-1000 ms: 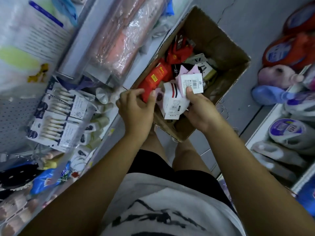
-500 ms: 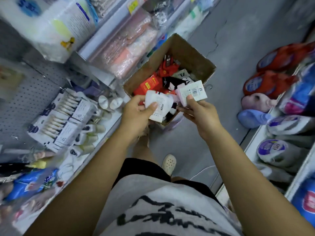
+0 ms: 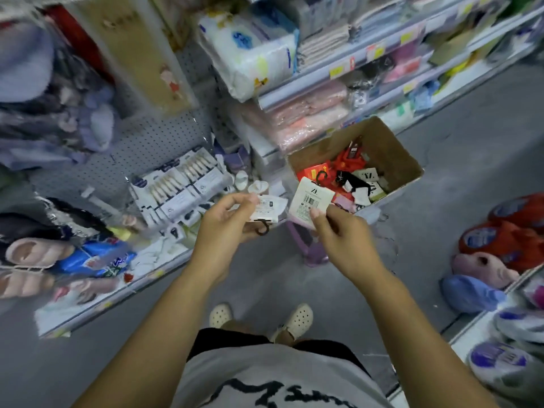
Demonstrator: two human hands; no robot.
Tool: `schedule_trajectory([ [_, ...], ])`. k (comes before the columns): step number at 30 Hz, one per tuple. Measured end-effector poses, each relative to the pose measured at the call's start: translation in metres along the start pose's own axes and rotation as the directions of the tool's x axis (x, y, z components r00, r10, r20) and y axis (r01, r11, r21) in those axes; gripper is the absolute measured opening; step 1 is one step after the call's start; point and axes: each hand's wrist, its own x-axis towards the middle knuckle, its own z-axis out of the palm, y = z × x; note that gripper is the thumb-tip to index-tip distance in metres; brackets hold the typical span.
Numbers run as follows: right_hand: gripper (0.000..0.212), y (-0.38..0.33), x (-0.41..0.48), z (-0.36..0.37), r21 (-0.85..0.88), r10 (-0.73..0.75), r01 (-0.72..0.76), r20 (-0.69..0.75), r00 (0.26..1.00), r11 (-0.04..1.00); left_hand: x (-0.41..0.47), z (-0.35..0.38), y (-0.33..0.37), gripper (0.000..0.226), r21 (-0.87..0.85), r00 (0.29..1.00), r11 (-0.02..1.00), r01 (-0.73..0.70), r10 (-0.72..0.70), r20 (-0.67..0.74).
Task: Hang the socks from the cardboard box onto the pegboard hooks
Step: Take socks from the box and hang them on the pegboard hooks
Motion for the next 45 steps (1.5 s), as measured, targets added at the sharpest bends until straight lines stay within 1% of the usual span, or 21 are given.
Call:
schedule_trajectory([
  [1,0.039,-0.013,-0.002,0.009,-0.009,-0.056,0.056,-0.031,0.998,0.998,-0.007,-0.015,0.003,0.029,-0.045,1.0,0.999,-0.012,0.013,0.004],
  [3,0.04,-0.037,-0.006,0.029,-0.006,-0.147,0.147,-0.085,0.985,0.989,-0.021,-0.048,0.008,0.044,-0.081,0.999,0.996,-0.048,0.049,0.019],
  [5,0.04,-0.064,-0.01,0.052,-0.022,-0.241,0.24,-0.136,0.961,0.971,-0.038,-0.085,0.011,0.047,-0.098,0.996,0.992,-0.082,0.085,0.026],
  [7,0.031,-0.094,-0.017,0.078,-0.021,-0.337,0.339,-0.176,0.925,0.941,-0.055,-0.125,0.013,0.036,-0.124,0.994,0.986,-0.109,0.11,0.0],
  [8,0.028,-0.111,-0.022,0.093,0.012,-0.363,0.371,-0.183,0.914,0.929,-0.064,-0.147,0.014,0.028,-0.118,0.993,0.986,-0.119,0.116,-0.032],
  [10,0.027,-0.146,-0.035,0.124,0.121,-0.37,0.392,-0.172,0.913,0.912,-0.08,-0.19,0.015,0.014,-0.062,0.981,0.988,-0.138,0.128,-0.145],
  [12,0.032,-0.179,-0.049,0.158,0.272,-0.335,0.36,-0.136,0.932,0.893,-0.094,-0.233,0.015,0.013,0.012,0.943,0.986,-0.167,0.163,-0.291],
  [14,0.034,-0.21,-0.064,0.193,0.417,-0.283,0.286,-0.071,0.956,0.862,-0.108,-0.274,0.016,0.017,0.068,0.881,0.976,-0.207,0.216,-0.421],
  [16,0.033,-0.239,-0.079,0.223,0.516,-0.271,0.231,0.002,0.962,0.825,-0.122,-0.31,0.018,0.017,0.072,0.841,0.968,-0.238,0.243,-0.484],
  [19,0.033,-0.281,-0.099,0.26,0.605,-0.293,0.196,0.065,0.954,0.772,-0.139,-0.353,0.021,0.016,0.038,0.805,0.954,-0.298,0.272,-0.526],
  [21,0.031,-0.305,-0.11,0.28,0.637,-0.312,0.178,0.103,0.945,0.75,-0.145,-0.375,0.022,0.02,-0.025,0.808,0.948,-0.318,0.257,-0.53],
  [23,0.031,-0.325,-0.116,0.298,0.653,-0.347,0.178,0.138,0.928,0.736,-0.15,-0.388,0.024,0.025,-0.156,0.838,0.931,-0.33,0.213,-0.502],
  [25,0.031,-0.341,-0.12,0.31,0.667,-0.377,0.17,0.179,0.909,0.726,-0.154,-0.395,0.028,0.024,-0.244,0.859,0.91,-0.336,0.19,-0.475],
  [28,0.029,-0.361,-0.117,0.32,0.686,-0.386,0.107,0.267,0.883,0.72,-0.155,-0.405,0.035,0.019,-0.31,0.873,0.885,-0.346,0.183,-0.452],
  [31,0.021,-0.376,-0.104,0.323,0.662,-0.39,0.079,0.336,0.858,0.746,-0.151,-0.418,0.043,0.021,-0.353,0.893,0.87,-0.345,0.188,-0.408],
  [34,0.018,-0.385,-0.089,0.325,0.647,-0.4,0.08,0.366,0.84,0.758,-0.144,-0.429,0.051,0.03,-0.345,0.914,0.881,-0.323,0.196,-0.355],
  [36,0.018,-0.387,-0.076,0.327,0.653,-0.41,0.077,0.376,0.831,0.754,-0.136,-0.434,0.058,0.029,-0.318,0.912,0.889,-0.328,0.21,-0.354],
  [40,0.015,-0.394,-0.046,0.329,0.652,-0.421,0.054,0.423,0.802,0.756,-0.11,-0.441,0.074,0.022,-0.262,0.881,0.889,-0.376,0.256,-0.399],
  [43,0.014,-0.408,-0.013,0.323,0.651,-0.407,0.057,0.401,0.82,0.757,-0.087,-0.442,0.093,0.02,-0.253,0.845,0.871,-0.421,0.276,-0.457],
  [45,0.021,-0.421,0.011,0.319,0.646,-0.411,0.089,0.368,0.834,0.758,-0.071,-0.441,0.11,0.019,-0.254,0.828,0.858,-0.446,0.288,-0.481],
])
